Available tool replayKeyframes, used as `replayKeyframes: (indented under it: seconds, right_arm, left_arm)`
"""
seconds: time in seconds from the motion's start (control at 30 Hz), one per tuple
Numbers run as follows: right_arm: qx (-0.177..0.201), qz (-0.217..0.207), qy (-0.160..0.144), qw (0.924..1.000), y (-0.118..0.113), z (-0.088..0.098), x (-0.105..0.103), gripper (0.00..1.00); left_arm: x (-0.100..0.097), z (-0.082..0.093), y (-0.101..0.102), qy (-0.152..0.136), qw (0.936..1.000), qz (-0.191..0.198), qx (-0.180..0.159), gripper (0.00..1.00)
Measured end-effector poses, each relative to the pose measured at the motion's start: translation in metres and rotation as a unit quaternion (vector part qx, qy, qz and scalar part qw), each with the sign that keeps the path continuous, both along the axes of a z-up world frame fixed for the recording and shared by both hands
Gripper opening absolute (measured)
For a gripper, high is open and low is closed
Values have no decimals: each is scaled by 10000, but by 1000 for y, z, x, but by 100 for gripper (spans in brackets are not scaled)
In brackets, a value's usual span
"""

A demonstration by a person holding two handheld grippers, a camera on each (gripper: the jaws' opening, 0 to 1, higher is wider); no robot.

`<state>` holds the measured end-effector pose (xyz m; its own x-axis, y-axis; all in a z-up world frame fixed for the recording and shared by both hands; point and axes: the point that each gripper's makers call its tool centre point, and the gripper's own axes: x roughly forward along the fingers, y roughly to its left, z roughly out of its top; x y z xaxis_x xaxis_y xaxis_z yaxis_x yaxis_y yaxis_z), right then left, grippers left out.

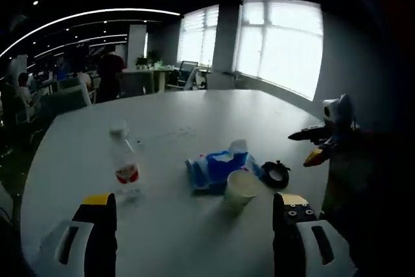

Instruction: Arrange the tabletop items into an orderly group along one side of the table until the central work area is clear of visible clutter.

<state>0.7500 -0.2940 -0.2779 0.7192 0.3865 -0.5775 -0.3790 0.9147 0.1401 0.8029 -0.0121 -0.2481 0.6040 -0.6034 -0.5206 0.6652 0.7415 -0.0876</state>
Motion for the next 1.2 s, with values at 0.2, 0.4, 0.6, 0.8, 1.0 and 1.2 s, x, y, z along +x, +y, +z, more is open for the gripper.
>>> replayKeyframes:
  seconds: [0.2, 0.4, 0.6, 0.8, 1.0, 1.2]
  right_arm:
    - [-25, -12, -50, 10000, 1, 6, 0, 100]
    - [-45, 15, -71, 10000, 1, 8, 2, 100]
    - [-51, -50, -57, 10000, -2, 8, 5, 99]
    - [-48, -31, -38, 10000, 0, 8, 6, 96]
    - [-43, 53, 1, 10000, 10, 8, 7, 91]
    - [-42, 140, 41, 9999, 21, 5, 12, 87]
  left_arm:
    - [-21, -12, 2, 272, 9996, -64, -37, 99]
    - [-32, -17, -1, 396, 9991, -132, 28, 99]
    - [-33, -7, -4, 200, 9994, -154, -217, 99]
    - [-33, -7, 1, 197, 9996, -131, -171, 99]
    - [-36, -8, 5, 196, 9997, -151, -90, 99]
    - [-41, -10, 2, 178, 9995, -244, -9, 99]
